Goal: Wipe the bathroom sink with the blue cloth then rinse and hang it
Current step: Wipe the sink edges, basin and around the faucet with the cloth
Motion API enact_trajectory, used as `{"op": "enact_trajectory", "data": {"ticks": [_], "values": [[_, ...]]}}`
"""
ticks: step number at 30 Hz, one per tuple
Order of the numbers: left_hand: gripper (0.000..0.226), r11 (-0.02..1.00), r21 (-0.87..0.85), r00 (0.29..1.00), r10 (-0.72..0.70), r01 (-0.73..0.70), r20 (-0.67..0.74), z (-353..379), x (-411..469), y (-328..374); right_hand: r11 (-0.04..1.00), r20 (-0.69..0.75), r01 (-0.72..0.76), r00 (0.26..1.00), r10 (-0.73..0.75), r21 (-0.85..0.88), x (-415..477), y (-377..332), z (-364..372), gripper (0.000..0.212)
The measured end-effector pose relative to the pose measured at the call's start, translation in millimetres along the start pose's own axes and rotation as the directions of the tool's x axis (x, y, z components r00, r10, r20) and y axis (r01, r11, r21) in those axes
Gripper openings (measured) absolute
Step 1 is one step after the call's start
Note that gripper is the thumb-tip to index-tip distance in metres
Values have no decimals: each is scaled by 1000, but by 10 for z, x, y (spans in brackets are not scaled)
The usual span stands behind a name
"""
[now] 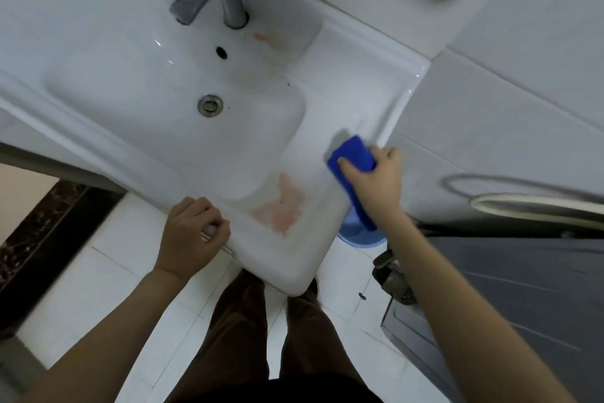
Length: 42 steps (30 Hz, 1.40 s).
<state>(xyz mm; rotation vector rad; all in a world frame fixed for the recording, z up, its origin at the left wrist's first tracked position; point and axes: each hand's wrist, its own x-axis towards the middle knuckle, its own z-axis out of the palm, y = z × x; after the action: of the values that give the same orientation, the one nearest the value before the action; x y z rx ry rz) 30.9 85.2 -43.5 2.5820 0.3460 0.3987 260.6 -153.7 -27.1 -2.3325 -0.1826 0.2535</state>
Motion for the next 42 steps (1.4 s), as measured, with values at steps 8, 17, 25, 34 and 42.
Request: {"op": "enact_trajectory", "data": {"ticks": [8,17,25,34,42], "values": [[25,999,37,998,-14,17,-59,104,-17,-61,973,-115,116,983,-141,-200,1012,-30,-236,40],[28,998,44,995,-41,45,-87,131,6,-24,820,-112,391,874,-474,-418,1472,62,-515,46],[28,995,48,993,-79,83,-88,134,18,-29,851,137,376,926,-351,-365,867,-6,-231,40],[27,995,80,995,-47,53,-83,131,35,-26,369,201,660,622,-757,-654,1777,-224,-345,40],[26,995,87,995,-42,50,-88,170,36,-52,758,285,528,848,-447,-383,1148,-744,887,48]]}}
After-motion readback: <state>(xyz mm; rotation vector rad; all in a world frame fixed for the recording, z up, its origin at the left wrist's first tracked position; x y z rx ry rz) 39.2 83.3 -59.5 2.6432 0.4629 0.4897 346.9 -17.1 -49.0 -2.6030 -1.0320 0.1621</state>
